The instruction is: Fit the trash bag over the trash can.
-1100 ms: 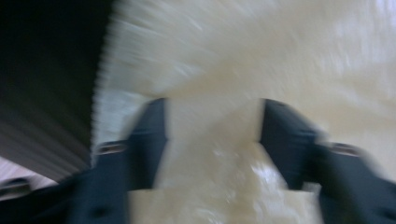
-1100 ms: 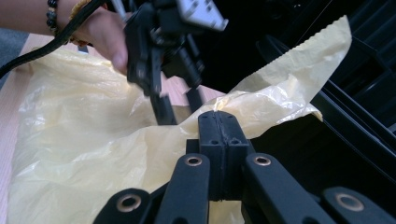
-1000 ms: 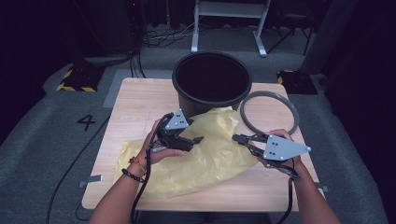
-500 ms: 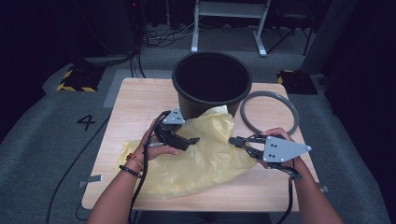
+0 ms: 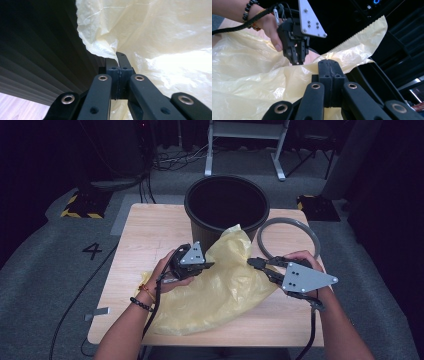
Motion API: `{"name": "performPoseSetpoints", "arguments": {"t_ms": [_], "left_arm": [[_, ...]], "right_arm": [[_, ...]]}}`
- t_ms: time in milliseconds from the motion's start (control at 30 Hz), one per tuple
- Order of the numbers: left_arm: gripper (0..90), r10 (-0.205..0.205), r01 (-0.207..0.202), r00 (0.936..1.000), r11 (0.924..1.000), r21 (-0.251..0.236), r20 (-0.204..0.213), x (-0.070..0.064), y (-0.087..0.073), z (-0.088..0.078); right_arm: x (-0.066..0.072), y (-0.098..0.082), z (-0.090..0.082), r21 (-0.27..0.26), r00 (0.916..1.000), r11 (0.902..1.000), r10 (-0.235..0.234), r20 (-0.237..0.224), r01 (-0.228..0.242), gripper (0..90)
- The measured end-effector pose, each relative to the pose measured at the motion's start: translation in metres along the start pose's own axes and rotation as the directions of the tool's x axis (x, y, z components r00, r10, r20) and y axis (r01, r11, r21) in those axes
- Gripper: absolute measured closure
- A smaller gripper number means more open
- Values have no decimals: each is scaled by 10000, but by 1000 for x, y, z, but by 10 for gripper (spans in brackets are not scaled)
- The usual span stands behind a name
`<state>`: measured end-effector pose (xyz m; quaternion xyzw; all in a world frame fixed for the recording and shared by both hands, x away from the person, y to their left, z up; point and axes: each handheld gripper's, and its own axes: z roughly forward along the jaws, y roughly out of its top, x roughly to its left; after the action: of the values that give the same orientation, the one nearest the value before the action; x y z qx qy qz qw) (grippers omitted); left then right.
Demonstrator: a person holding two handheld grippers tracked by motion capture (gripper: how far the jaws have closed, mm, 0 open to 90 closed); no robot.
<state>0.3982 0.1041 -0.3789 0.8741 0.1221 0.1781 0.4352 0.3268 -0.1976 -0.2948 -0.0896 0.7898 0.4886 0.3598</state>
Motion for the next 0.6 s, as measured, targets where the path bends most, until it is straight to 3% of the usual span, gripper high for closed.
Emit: {"name": "performPoseSetpoints", "arguments": {"t_ms": [133, 200, 267, 300, 400, 567, 600], "left_arm": [[900, -133, 112, 9988, 9989, -454, -462, 1, 2, -13], [900, -273, 226, 9975, 9972, -714, -648, 1, 3, -19], [900, -313, 233, 9962, 9950, -973, -816, 0, 5, -26], [900, -298, 208, 9963, 9937, -1106, -806, -1, 5, -29], [900, -239, 129, 9966, 9905, -1373, -791, -5, 8, -36], [900, 65, -195, 9969, 9860, -1655, -783, -12, 17, -47], [900, 131, -262, 9974, 9824, -1851, -712, -14, 19, -50]], "right_arm": [[-5, 1, -4, 328, 9966, 9994, -137, 817, 111, 900], [-7, 1, -3, 712, 9889, 9971, -359, 1440, 258, 900], [-9, 1, -3, 732, 9840, 9970, -386, 1740, 262, 899], [-10, 1, -1, 1019, 9741, 9944, -487, 2209, 267, 899], [-12, 0, 0, 1132, 9620, 9933, -527, 2680, 229, 900], [-21, 3, 8, 1343, 9360, 9909, -584, 3472, 120, 900], [-23, 4, 10, 1359, 9297, 9906, -614, 3630, 123, 900]]}}
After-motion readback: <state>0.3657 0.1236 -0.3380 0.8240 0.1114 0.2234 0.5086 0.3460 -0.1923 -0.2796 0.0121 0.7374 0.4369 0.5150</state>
